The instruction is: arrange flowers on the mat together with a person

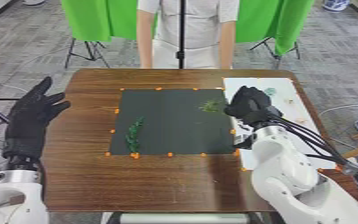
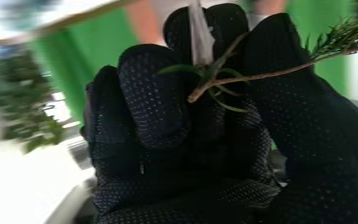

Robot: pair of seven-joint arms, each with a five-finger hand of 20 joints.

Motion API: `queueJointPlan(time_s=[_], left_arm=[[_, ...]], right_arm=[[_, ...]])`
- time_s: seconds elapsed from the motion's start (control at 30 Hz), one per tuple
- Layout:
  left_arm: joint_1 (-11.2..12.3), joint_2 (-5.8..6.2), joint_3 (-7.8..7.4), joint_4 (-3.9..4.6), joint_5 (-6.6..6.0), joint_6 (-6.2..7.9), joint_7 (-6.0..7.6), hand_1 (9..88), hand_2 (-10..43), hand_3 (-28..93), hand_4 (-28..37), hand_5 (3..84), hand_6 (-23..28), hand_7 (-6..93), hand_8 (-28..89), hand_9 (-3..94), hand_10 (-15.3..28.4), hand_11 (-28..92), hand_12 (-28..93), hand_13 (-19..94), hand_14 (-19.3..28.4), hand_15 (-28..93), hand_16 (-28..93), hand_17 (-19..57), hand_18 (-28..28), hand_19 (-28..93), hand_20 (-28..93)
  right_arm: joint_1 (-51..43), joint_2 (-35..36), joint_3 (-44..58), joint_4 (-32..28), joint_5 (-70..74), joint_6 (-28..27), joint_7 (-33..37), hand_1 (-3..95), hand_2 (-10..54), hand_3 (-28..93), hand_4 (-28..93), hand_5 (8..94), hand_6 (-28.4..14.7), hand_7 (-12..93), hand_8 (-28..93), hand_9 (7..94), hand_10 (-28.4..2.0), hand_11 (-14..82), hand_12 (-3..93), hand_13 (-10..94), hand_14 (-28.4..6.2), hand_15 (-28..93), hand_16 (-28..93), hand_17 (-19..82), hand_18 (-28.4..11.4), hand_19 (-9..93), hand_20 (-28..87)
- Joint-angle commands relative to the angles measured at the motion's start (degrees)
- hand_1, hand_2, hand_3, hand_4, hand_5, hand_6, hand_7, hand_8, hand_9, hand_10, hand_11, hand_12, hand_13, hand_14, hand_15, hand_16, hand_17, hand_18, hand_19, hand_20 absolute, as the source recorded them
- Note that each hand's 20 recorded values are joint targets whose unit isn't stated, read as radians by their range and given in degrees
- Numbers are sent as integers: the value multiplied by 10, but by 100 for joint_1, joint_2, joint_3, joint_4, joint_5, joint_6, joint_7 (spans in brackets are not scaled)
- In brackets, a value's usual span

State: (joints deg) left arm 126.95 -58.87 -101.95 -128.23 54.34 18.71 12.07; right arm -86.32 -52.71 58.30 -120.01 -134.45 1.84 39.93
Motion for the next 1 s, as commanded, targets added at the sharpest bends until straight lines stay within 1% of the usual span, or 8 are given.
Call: queueJointPlan(time_s=[0.03,0.17,0.2,0.33,0.53,0.77,0.8,1.0], left_arm=[[-176,57,43,-6,-5,40,-139,224,88,752,-283,345,63,73,-74,351,190,236,98,245,265,542,-101,-79,220,490,156],[-155,46,47,-16,-17,63,-137,225,89,751,-283,344,64,72,-74,353,192,234,99,246,265,541,-100,-80,221,491,155],[-193,47,50,0,-14,38,-161,225,90,750,-283,344,64,72,-74,353,192,233,99,247,266,541,-100,-80,221,491,155],[-149,13,-7,-26,12,20,-180,225,92,748,-283,344,64,70,-74,353,193,228,99,248,266,540,-99,-80,222,491,154],[-147,-1,17,-26,23,-6,-188,225,93,747,-283,342,65,66,-73,351,193,224,99,248,267,538,-99,-80,223,492,153],[-189,56,96,-7,9,-36,-238,226,94,746,-283,340,64,64,-72,349,192,223,99,247,266,533,-99,-80,223,491,152],[-176,71,106,-20,1,-4,-223,226,94,746,-283,339,64,64,-72,348,192,222,99,247,266,532,-99,-80,223,491,152],[-239,131,129,2,-2,-5,-230,229,94,747,-283,338,64,63,-71,346,192,220,98,246,265,530,-98,-81,223,491,152]], right_arm=[[1308,-1030,-1212,579,-182,-429,-180,544,-95,610,-233,866,11,185,61,864,-114,332,232,753,-99,662,202,450,-198,932,204],[1386,-1273,-1577,964,-163,-627,-125,543,-95,604,-227,865,13,186,60,864,-114,337,224,753,-99,663,202,450,-198,932,205],[1366,-1302,-1633,1032,-247,-628,-99,543,-95,603,-226,865,13,186,60,864,-114,339,223,753,-99,664,201,450,-199,932,206],[1343,-1427,-1796,1281,-321,-706,-46,543,-95,601,-223,865,13,186,57,864,-113,346,220,754,-99,666,201,451,-200,932,211],[1391,-1553,-2104,1621,-742,-846,216,542,-95,601,-221,868,13,188,54,868,-115,356,217,760,-100,673,200,456,-205,932,225],[1465,-1800,-2441,1839,-1290,-1210,380,538,-95,594,-210,884,8,185,59,890,-116,372,218,779,-106,688,202,474,-220,932,295],[1481,-1812,-2493,1822,-1338,-1285,395,535,-95,590,-209,886,6,185,60,891,-117,373,219,780,-108,691,203,475,-222,932,303],[1596,-1919,-2627,1844,-1289,-1576,550,506,-95,598,-198,905,-5,190,69,903,-125,390,220,791,-118,708,208,482,-236,932,367]])
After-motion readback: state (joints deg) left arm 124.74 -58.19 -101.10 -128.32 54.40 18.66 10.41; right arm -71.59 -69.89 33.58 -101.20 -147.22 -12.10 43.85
